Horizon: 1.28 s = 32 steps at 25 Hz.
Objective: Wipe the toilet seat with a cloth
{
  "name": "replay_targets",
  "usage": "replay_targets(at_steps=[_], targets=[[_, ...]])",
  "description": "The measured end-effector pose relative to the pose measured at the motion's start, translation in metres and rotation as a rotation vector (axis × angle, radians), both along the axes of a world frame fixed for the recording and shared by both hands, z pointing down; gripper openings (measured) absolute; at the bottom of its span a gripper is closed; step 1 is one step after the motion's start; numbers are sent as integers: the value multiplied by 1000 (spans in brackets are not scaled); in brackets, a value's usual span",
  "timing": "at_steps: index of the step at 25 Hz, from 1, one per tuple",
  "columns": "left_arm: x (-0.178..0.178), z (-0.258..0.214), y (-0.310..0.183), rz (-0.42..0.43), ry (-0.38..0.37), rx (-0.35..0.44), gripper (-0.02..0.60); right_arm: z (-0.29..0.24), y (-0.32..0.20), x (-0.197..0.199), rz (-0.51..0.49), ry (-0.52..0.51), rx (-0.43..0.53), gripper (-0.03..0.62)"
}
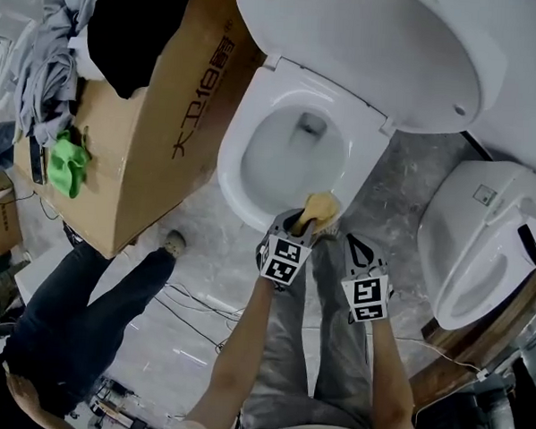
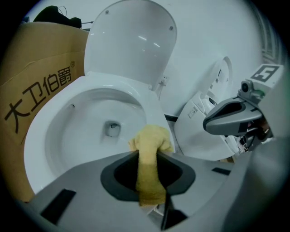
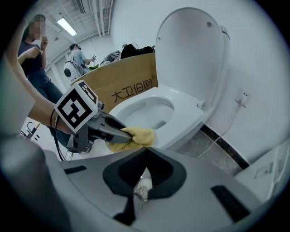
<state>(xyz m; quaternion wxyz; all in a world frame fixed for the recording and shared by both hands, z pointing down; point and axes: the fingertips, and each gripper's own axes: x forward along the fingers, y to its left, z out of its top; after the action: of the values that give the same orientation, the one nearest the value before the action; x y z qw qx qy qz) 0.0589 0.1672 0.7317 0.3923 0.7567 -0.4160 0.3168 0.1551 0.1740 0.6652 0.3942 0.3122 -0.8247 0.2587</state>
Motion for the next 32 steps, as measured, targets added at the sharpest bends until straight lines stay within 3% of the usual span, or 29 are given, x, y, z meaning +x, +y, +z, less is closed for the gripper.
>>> replay_targets(at_steps=[17,32], targets=[[31,-1,-36,141,-12,14,103,9,-20,19,69,10,-1,8],[52,-5,-80,225,-34,33,104,0,-52,39,220,-4,18,8]])
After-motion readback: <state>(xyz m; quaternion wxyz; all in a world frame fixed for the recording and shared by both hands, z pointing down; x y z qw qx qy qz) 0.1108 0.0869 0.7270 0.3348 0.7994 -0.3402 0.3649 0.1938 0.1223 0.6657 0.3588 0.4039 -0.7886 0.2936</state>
